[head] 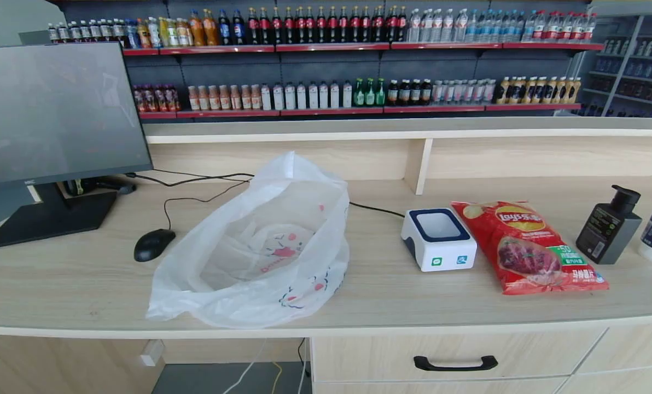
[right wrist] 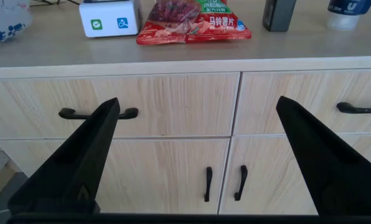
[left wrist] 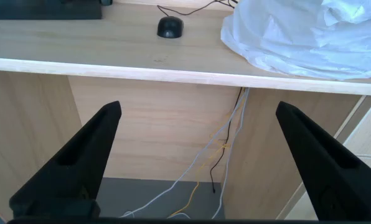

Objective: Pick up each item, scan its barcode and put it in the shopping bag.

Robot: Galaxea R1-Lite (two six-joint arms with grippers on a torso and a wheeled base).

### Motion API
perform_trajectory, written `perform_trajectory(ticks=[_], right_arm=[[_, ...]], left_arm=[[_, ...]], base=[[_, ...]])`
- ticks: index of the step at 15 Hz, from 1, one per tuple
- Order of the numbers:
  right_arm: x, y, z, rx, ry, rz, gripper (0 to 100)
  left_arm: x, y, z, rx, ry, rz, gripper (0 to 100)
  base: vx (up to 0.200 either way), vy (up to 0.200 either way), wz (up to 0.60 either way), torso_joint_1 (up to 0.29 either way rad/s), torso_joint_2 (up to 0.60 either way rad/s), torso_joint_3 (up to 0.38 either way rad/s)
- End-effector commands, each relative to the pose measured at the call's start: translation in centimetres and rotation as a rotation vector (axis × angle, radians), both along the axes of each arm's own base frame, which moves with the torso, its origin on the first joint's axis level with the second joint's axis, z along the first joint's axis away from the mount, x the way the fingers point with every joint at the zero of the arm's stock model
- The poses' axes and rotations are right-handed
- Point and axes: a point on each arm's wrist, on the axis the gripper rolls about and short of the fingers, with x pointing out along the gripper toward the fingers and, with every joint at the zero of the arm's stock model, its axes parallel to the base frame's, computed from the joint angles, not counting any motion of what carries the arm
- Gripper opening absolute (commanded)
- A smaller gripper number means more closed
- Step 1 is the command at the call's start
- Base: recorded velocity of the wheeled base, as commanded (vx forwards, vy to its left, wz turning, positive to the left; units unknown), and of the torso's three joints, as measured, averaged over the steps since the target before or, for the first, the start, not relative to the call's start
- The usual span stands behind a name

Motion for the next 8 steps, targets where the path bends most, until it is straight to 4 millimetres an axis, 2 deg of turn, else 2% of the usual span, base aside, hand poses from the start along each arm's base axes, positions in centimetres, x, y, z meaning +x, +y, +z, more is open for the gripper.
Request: perform_trajectory(ticks=[1,8], right_arm=[[0.01,0.0,0.0,-0.015,0.001,0.0,100],[0.01,0.0,0.0,0.002,0.001,-0.001,100]], left_arm=[[0.0,0.0,0.0,0.002,0.0,0.0,100],[0.0,0.0,0.0,0.002,0.0,0.0,100]], base=[[0.0,0.0,0.0,0.0,0.0,0.0],[0.0,0.0,0.0,0.0,0.0,0.0]])
